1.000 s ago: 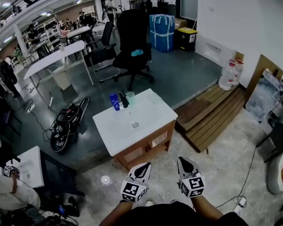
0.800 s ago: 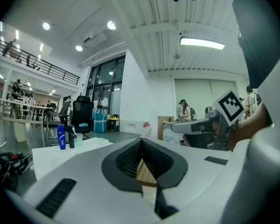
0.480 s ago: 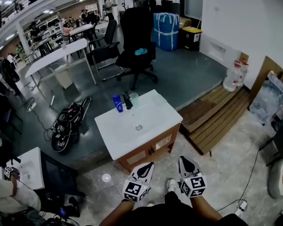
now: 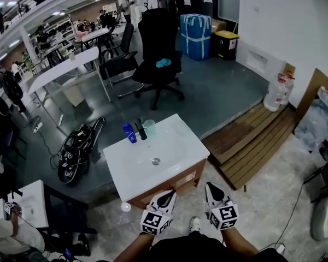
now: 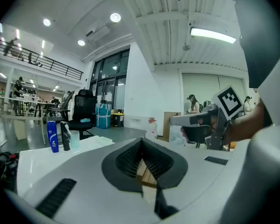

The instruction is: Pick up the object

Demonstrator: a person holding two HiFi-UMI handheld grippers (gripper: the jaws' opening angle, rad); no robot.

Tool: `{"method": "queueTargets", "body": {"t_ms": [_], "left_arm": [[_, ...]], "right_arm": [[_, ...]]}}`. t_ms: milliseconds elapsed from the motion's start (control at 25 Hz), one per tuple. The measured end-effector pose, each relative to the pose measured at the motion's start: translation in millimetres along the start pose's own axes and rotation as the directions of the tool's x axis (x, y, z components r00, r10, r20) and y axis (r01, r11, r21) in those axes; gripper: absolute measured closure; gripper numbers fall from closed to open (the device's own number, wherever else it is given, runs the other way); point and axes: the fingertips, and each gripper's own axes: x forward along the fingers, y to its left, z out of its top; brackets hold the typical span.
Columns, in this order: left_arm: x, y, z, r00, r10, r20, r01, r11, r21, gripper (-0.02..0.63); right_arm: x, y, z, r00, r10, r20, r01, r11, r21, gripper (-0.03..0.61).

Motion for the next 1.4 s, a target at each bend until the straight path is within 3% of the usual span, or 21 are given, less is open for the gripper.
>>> {"method": "queueTargets", "body": {"t_ms": [360,640,840,1080,1400], "left_arm": [[69,12,15,0.999,0.034,0.004,-0.033,0.998,-0.051,0.600],[102,26,26,0.995,0.099,0.006,-0.098,0.995,-0.021,0.600],[99,41,25,0.990,0.143,-0.010,-0.143,0.990,-0.020,0.600],[106,72,30,0.979,0.204,0.008,-0.203,0.978,-0.052,0.600],[124,128,37,0.971,0.236,0.024,-0.234,0.970,-0.062,0.600]], "right_arm": [[35,-56,8,0.999,0.033,-0.010,-0.033,0.999,0.021,0.561],[61,-91,17,0.997,0.078,0.002,-0.078,0.997,0.016,0.561],[81,-91,19,0.993,0.114,-0.001,-0.114,0.992,0.045,0.561],[124,-86,48,0.988,0.152,0.043,-0.149,0.987,-0.051,0.561],[187,-76,47,0.985,0.172,0.020,-0.172,0.985,-0.007,0.561]]}}
